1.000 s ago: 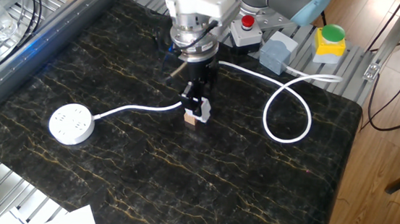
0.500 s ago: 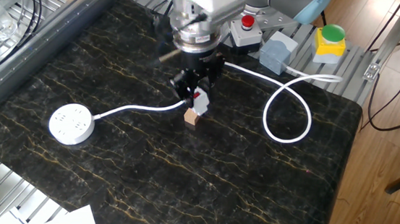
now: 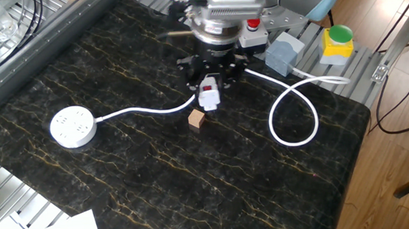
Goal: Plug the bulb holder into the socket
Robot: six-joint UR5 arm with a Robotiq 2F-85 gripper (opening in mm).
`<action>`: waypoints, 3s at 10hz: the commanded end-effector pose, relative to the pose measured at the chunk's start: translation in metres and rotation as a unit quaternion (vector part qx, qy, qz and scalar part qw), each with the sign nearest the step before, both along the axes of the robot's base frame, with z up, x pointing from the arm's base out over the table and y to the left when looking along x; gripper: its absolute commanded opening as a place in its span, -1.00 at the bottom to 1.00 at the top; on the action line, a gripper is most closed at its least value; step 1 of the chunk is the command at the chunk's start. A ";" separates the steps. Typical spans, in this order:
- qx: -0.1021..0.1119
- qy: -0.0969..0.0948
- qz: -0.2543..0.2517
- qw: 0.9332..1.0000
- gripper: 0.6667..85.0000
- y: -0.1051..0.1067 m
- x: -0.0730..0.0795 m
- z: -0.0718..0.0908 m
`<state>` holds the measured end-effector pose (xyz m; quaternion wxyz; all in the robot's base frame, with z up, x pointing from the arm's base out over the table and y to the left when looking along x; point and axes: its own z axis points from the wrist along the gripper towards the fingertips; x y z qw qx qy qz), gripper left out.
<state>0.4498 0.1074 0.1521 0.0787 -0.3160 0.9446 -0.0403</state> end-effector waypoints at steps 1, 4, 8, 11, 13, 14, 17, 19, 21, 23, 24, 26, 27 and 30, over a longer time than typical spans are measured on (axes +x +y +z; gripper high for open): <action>0.008 -0.017 -0.138 0.990 -0.99 0.006 -0.003 0.008; 0.017 -0.015 -0.175 0.984 -0.99 -0.006 -0.002 0.006; 0.012 -0.008 -0.170 0.985 -0.99 -0.009 -0.003 0.001; -0.008 0.001 -0.153 0.988 -0.99 -0.017 -0.009 0.001; -0.004 -0.002 -0.164 0.986 -0.99 -0.016 -0.007 0.001; -0.008 -0.004 -0.165 0.986 -0.99 -0.019 -0.006 0.001; -0.007 -0.002 -0.163 0.987 -0.99 -0.017 -0.007 0.001; 0.003 0.005 -0.150 0.989 -0.99 -0.011 -0.009 0.000; 0.010 0.009 -0.140 0.990 -0.99 -0.006 -0.011 0.000; 0.011 0.008 -0.143 0.990 -0.99 -0.006 -0.010 0.000; 0.009 0.008 -0.146 0.989 -0.99 -0.007 -0.010 0.000; -0.006 -0.001 -0.158 0.987 -0.99 -0.016 -0.007 0.001; -0.010 -0.007 -0.166 0.986 -0.99 -0.020 -0.005 0.001; -0.001 -0.015 -0.181 0.983 -0.99 -0.017 -0.001 0.002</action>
